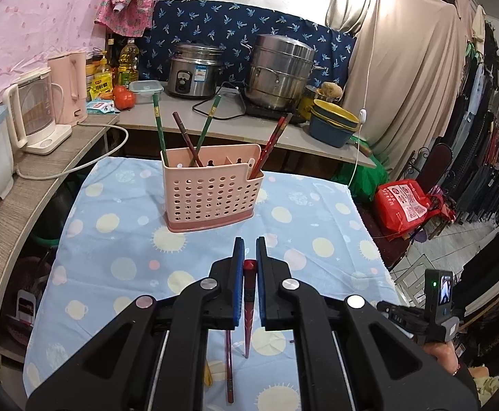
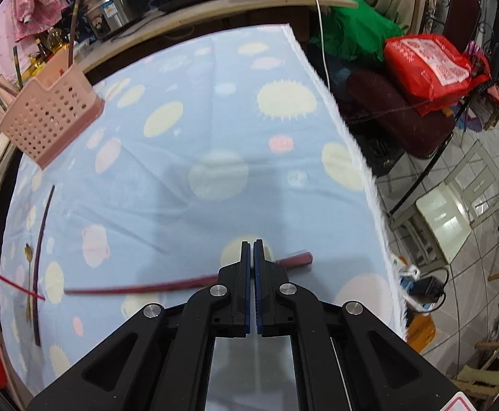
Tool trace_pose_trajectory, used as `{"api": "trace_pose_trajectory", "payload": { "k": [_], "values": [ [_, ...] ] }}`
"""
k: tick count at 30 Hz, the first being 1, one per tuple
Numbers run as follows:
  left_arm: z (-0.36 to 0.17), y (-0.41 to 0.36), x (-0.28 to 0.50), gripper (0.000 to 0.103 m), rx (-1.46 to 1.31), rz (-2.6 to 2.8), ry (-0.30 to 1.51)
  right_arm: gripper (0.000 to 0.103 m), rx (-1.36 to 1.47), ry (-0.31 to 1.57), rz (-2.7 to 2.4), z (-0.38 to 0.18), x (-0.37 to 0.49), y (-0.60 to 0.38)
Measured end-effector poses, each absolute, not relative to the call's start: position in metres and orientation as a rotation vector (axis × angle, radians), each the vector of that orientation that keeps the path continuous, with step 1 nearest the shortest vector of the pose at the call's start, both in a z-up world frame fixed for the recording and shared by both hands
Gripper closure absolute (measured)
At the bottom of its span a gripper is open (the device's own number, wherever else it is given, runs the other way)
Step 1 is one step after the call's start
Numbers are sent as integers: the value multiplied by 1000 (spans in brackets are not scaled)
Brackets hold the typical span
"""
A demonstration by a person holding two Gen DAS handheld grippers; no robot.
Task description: Organize utensils
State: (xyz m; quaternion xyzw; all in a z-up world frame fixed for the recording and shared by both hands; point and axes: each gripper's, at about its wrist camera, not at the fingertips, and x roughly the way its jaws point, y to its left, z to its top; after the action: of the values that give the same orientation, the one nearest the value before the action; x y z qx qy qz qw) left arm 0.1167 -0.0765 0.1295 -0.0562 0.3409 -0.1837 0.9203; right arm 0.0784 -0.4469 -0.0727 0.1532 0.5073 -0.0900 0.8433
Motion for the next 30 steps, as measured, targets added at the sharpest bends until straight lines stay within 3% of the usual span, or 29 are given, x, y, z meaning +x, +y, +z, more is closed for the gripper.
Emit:
{"api": "trace_pose_trajectory", "payload": {
  "k": [11, 16, 30],
  "values": [
    [128, -77, 110, 96, -114, -389, 703, 99, 364, 1159, -12, -72, -5, -376],
    [128, -75, 104, 96, -114, -395, 703, 78, 342, 1141, 37, -68, -33, -348],
    [125, -75, 91, 95, -111, -422, 703, 78, 261, 1094, -5, -55, -43, -347]
  ]
}}
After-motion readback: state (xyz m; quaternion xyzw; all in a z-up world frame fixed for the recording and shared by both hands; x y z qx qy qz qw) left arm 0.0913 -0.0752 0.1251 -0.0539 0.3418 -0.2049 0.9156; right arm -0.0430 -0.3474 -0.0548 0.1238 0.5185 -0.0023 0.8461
